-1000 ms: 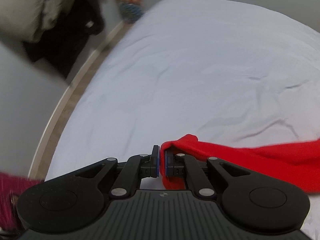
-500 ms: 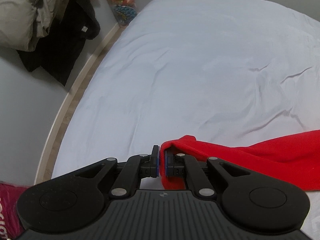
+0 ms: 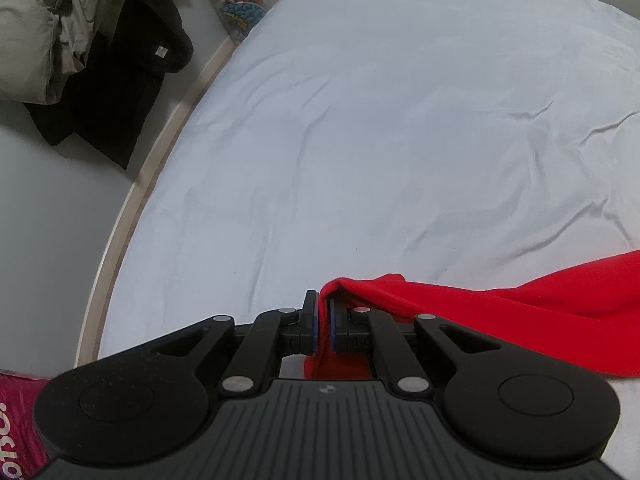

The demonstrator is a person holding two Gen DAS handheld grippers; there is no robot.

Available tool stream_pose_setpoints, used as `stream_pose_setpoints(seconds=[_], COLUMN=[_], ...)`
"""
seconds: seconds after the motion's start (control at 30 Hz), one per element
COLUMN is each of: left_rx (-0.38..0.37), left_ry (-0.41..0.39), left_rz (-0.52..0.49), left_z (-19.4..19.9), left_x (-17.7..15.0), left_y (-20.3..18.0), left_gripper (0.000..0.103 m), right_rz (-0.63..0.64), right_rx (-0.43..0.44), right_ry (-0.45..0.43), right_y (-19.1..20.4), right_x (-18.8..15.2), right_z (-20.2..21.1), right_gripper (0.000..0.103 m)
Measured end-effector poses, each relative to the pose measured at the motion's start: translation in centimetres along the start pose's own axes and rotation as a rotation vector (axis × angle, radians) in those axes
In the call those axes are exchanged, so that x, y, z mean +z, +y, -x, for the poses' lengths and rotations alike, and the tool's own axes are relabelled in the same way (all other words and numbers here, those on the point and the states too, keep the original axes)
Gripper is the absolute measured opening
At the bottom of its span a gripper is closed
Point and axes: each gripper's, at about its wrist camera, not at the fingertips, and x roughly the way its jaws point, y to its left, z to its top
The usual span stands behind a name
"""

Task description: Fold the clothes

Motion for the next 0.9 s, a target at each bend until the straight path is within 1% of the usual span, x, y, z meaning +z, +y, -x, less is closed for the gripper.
stream_pose_setpoints(seconds=[0.07, 0.1, 0.23, 0.33, 0.43, 0.47, 0.53, 0.6, 0.63, 0.67, 0.73, 0.77, 0.83, 0.9], left_rx=[0.003, 0.003, -0.001, -0.004, 0.005, 0.006, 0.022, 0.041, 0.062, 0.072, 0.1, 0.101, 0.122, 0.139], left_ry=[-0.004, -0.008, -0.03, -0.066, -0.144, -0.148, -0.204, -0.262, -0.308, -0.328, -0.38, -0.381, -0.379, -0.351], left_rz=[-0.004, -0.003, 0.007, 0.005, -0.026, -0.029, -0.055, -0.075, -0.089, -0.096, -0.123, -0.126, -0.16, -0.177], left_z=[0.2, 0.4, 1.5, 2.4, 3.9, 3.9, 4.6, 5.3, 5.8, 5.9, 5.5, 5.4, 3.8, 0.8], left_x=[-0.1, -0.1, 0.1, 0.9, 2.8, 2.9, 4.7, 6.5, 7.8, 8.4, 10.6, 10.7, 11.8, 12.4], left_y=[-0.1, -0.1, 0.1, 0.0, -1.2, -1.3, -2.5, -3.7, -4.5, -4.7, -6.3, -6.2, -7.4, -9.2], left_gripper=[0.005, 0.005, 0.005, 0.005, 0.005, 0.005, 0.005, 0.005, 0.005, 0.005, 0.005, 0.005, 0.005, 0.005], right_rz=[0.042, 0.053, 0.082, 0.074, 0.063, 0.055, 0.032, 0.018, 0.006, -0.006, -0.019, -0.028, -0.044, -0.053], right_rx=[-0.008, -0.012, -0.047, -0.11, -0.175, -0.188, -0.222, -0.254, -0.278, -0.299, -0.319, -0.33, -0.347, -0.365], right_ry=[-0.011, -0.022, -0.124, -0.202, -0.27, -0.28, -0.306, -0.326, -0.341, -0.352, -0.36, -0.366, -0.372, -0.367], right_y=[0.5, 0.6, 0.7, 0.1, -0.6, -0.8, -1.3, -1.7, -2.0, -2.2, -2.7, -2.9, -3.3, -3.7], right_x=[-0.2, -0.2, 0.7, 1.7, 2.7, 2.9, 3.6, 4.0, 4.4, 4.7, 5.0, 5.2, 5.4, 5.6], right_z=[0.5, 1.0, 4.1, 6.6, 8.8, 9.2, 9.9, 10.3, 10.4, 10.3, 9.9, 9.6, 8.6, 7.0], right_gripper=[0.01, 0.006, 0.004, 0.004, 0.003, 0.003, 0.003, 0.003, 0.003, 0.003, 0.003, 0.003, 0.003, 0.003])
